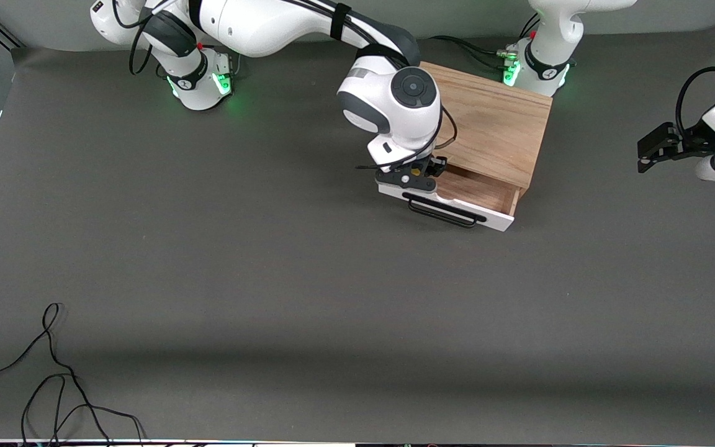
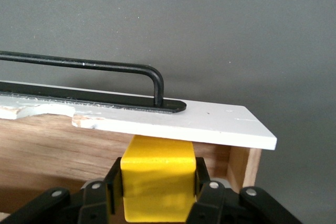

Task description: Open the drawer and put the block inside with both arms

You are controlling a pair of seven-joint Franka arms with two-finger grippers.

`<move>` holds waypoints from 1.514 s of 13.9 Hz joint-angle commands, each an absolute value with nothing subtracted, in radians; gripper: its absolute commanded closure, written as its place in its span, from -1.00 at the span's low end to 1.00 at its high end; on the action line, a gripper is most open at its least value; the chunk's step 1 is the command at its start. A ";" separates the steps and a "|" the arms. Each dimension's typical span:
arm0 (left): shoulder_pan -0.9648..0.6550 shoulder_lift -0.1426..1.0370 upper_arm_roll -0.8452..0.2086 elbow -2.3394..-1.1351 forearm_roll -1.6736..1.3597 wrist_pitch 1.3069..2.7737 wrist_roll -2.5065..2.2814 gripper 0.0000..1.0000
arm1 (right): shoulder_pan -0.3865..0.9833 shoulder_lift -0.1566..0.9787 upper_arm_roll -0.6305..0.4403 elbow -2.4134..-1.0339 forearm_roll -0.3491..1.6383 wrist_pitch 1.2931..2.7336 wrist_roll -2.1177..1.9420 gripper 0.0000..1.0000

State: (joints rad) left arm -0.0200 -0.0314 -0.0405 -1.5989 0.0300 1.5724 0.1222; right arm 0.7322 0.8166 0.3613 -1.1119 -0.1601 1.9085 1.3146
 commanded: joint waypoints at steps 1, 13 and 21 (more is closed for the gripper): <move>-0.008 -0.057 -0.041 -1.626 0.028 1.591 0.137 -0.99 | 0.733 0.816 0.362 -1.098 -0.205 1.908 1.359 -1.00; -0.002 -0.037 -0.041 -1.623 0.035 1.586 0.137 -0.99 | 0.314 0.428 0.335 -1.236 -0.092 1.787 0.978 -1.00; -0.009 -0.008 -0.046 -1.624 0.020 1.571 0.138 -0.99 | 0.236 0.146 -0.152 -1.460 0.095 1.720 0.275 -1.00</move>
